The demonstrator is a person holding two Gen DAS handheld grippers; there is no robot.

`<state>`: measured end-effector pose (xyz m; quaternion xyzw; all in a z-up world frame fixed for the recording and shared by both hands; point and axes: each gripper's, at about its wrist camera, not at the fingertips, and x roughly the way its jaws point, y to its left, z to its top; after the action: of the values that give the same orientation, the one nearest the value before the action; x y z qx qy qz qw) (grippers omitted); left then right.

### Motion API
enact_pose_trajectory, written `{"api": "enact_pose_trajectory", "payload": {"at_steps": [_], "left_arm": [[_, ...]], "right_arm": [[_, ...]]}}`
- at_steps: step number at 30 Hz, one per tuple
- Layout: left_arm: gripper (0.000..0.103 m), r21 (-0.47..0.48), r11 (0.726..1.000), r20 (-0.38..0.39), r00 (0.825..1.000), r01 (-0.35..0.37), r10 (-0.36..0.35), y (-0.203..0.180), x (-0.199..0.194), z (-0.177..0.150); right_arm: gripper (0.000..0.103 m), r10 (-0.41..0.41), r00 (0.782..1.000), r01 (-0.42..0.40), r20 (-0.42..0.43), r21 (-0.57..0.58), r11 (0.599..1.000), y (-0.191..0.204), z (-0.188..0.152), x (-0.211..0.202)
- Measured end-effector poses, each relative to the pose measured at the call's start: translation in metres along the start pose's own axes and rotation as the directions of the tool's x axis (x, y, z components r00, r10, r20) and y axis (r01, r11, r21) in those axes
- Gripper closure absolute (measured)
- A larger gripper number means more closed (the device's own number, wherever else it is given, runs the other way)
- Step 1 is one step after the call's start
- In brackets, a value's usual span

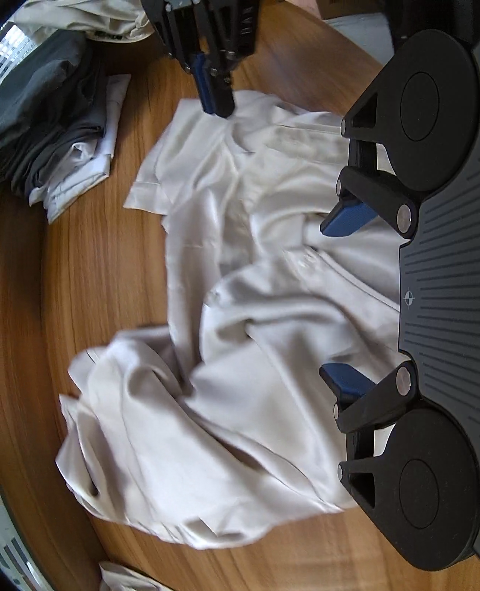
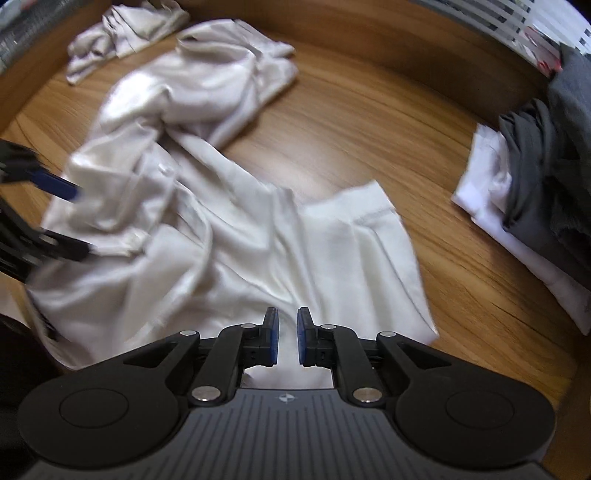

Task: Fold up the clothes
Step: 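Grasp the shirt front with the left tool while the right tool releases the hem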

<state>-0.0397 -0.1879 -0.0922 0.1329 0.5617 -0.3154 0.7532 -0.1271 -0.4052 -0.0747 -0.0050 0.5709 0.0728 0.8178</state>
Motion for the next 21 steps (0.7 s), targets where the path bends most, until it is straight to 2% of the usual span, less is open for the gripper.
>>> {"api": "enact_pose_trajectory", "payload": {"at_steps": [2,4,8,10,12,13,14,15,17,21], "left_arm": [[0.035,-0.011,1.0,0.005,1.0,-0.008,0.008,-0.003,0.005,0.007],[0.038,-0.025,1.0,0.007,1.0,-0.017,0.017,-0.005,0.012,0.015],[0.038,-0.046,0.998,0.018,0.999,-0.046,0.047,-0.005,0.024,0.026],[0.038,-0.056,0.996,0.021,0.998,-0.063,0.064,-0.004,0.029,0.03],[0.05,-0.067,0.994,0.018,0.996,-0.086,0.088,-0.003,0.034,0.032],[0.067,-0.068,0.993,0.021,0.995,-0.101,0.102,-0.001,0.033,0.031],[0.089,-0.067,0.991,0.022,0.993,-0.117,0.119,0.001,0.032,0.03],[0.096,-0.065,0.989,0.024,0.991,-0.133,0.135,0.003,0.031,0.029],[0.096,-0.085,0.982,0.044,0.984,-0.167,0.171,0.013,0.02,0.025],[0.096,-0.164,0.96,0.075,0.968,-0.226,0.241,0.045,-0.007,0.014]], "right_arm": [[0.091,0.031,0.999,-0.032,0.016,0.017,0.999,0.005,0.007,0.0],[0.091,0.063,0.997,-0.064,0.032,0.036,0.997,0.009,0.013,0.001],[0.076,0.106,0.994,-0.108,0.038,0.062,0.992,0.018,0.027,0.013],[0.076,0.113,0.993,-0.114,0.026,0.063,0.991,0.023,0.031,0.026],[0.076,0.114,0.993,-0.114,0.002,0.062,0.992,0.028,0.033,0.04],[0.076,0.116,0.993,-0.116,-0.007,0.059,0.992,0.031,0.032,0.046],[0.076,0.116,0.993,-0.114,-0.018,0.056,0.992,0.033,0.032,0.051],[0.086,0.111,0.994,-0.109,-0.025,0.054,0.993,0.036,0.03,0.055],[0.101,0.091,0.995,-0.089,-0.032,0.047,0.995,0.04,0.027,0.06],[0.101,0.032,0.999,-0.031,-0.011,0.057,0.998,0.038,0.021,0.05]]}}
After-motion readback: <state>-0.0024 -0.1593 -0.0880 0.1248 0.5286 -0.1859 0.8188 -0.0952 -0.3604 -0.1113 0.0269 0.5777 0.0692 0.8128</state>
